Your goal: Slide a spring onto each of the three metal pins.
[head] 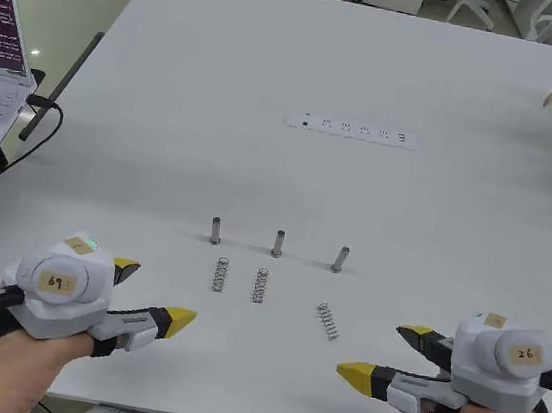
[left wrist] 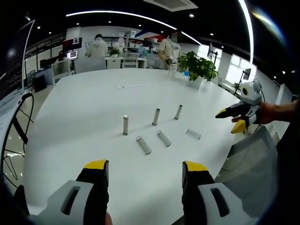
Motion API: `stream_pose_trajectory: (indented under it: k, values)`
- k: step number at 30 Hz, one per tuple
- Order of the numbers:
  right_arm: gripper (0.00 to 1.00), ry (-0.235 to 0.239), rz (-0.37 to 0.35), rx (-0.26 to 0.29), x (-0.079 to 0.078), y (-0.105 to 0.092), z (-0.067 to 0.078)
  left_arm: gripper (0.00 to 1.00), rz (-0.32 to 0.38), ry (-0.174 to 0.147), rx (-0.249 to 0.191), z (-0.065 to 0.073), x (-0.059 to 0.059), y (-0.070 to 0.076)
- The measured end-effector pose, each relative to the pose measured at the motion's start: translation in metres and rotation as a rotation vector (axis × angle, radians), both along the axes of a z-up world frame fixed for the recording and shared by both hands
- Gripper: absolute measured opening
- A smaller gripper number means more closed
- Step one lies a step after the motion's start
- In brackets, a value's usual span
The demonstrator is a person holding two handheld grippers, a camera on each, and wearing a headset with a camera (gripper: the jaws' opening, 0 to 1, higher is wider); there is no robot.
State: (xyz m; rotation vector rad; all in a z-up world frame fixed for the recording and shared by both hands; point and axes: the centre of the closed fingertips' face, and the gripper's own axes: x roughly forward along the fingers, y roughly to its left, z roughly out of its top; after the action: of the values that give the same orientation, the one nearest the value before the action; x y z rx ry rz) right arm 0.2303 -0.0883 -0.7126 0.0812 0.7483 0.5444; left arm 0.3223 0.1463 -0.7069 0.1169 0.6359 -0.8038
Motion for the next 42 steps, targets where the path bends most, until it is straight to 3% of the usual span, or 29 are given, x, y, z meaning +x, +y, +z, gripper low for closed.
stream_pose_trajectory:
  k: [20, 42]
  values:
    - [0.74, 0.007, -0.015, 0.017, -0.003, -0.002, 0.001, 0.52, 0.008, 0.027, -0.012, -0.011, 0.023, -0.031]
    - [0.73, 0.006, -0.025, 0.03, -0.005, -0.002, 0.002, 0.45, 0.029, 0.069, 0.01, -0.036, 0.041, -0.045]
